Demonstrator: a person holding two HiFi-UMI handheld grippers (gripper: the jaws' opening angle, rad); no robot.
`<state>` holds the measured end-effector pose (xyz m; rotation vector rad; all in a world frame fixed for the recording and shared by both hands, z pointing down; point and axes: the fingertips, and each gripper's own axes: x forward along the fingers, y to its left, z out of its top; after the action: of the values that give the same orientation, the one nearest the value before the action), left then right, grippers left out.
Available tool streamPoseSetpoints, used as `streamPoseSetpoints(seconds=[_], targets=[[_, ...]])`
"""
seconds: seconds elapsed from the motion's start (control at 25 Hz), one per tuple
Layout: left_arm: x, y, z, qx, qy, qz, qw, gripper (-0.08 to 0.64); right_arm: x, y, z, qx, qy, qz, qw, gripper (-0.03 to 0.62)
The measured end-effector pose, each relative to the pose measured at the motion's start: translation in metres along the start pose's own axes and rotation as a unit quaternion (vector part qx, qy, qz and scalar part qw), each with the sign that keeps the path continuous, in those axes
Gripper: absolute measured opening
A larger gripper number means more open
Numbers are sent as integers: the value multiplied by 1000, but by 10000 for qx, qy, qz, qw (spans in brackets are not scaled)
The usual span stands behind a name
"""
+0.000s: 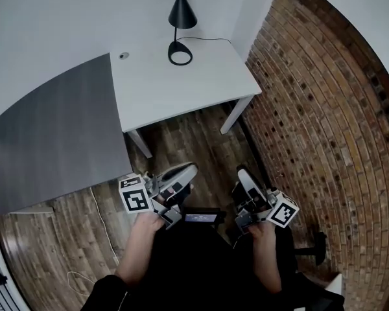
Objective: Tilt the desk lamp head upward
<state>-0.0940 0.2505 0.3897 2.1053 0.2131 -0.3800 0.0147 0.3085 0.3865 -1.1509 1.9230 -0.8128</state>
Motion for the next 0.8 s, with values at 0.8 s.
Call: streamPoseSetpoints(seconds=[0.8], targets=[[14,101,116,-355,16,69,9993,11,137,-76,32,168,23,-158,9997,89]])
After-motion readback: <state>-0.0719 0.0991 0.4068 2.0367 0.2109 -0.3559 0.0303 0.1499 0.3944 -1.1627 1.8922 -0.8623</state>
